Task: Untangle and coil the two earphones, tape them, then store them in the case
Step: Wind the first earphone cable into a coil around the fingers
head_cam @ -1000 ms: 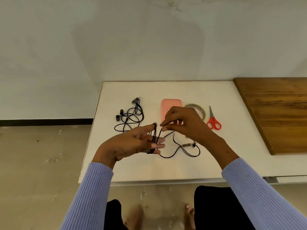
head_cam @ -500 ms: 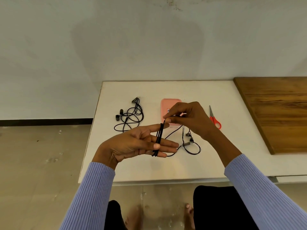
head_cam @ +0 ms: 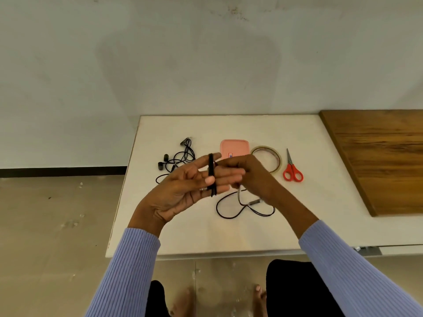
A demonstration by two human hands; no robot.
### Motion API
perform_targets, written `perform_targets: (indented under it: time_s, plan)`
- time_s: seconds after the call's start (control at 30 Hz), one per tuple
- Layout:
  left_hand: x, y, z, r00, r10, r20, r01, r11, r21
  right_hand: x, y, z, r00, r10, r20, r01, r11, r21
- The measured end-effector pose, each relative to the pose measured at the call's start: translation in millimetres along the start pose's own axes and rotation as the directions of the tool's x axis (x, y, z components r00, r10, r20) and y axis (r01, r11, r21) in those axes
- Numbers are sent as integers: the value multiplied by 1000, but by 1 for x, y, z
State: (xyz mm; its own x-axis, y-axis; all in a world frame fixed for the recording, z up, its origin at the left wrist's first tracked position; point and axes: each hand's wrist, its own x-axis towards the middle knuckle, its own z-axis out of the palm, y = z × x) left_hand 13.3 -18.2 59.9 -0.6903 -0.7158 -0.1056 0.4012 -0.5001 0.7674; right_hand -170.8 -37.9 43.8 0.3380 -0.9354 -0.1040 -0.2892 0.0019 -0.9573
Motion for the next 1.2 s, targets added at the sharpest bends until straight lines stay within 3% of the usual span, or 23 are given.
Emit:
perform_targets:
  time_s: [0.1,0.23,0.37,0.53,0.7,0.87,1.03,1.2]
  plan:
    - [9,-3,0,978,119,-173,-145,979,-145,2,2,13,999,23,-41,-32,970,-240]
    - [15,-4,-10,895,213,-391,-267,960,-89,0,7,29,989,-149,24,130,758,-639]
    - [17,-13,-17,839,207,-503,-109,970,218,0,6,32,967,-212,144,242,573,-783]
    - [12,-12,-26,807,106,-581,86,952,293,-1,3,21,948,-267,173,301,572,-763]
    - [-2,-6,-17,901,-132,-413,287,896,339,1,2,3,956,-248,156,286,676,-679]
    - [-6,-9,-18,922,-313,-228,380,847,372,3,1,-6,963,-237,129,270,858,-437]
    - [-9,-5,-16,929,-364,-70,364,860,359,3,5,-12,978,-208,24,209,953,-219]
    - [-8,-5,-14,932,-358,54,323,890,322,6,10,-16,983,-176,-42,167,972,-168]
